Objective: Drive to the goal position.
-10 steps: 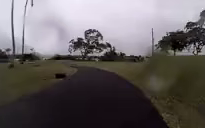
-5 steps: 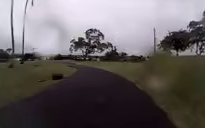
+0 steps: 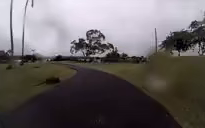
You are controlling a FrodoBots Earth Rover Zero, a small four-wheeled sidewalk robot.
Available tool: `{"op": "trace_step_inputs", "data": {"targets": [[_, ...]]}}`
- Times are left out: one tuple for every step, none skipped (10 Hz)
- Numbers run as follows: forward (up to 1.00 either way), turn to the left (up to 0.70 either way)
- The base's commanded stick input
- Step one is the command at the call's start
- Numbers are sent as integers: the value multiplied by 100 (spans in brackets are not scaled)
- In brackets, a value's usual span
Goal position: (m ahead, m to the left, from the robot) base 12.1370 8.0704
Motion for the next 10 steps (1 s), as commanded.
{"op": "trace_step_inputs", "data": {"targets": [[85,0],[85,0],[85,0],[85,0],[85,0],[85,0],[85,0],[85,0],[85,0],[85,0]]}}
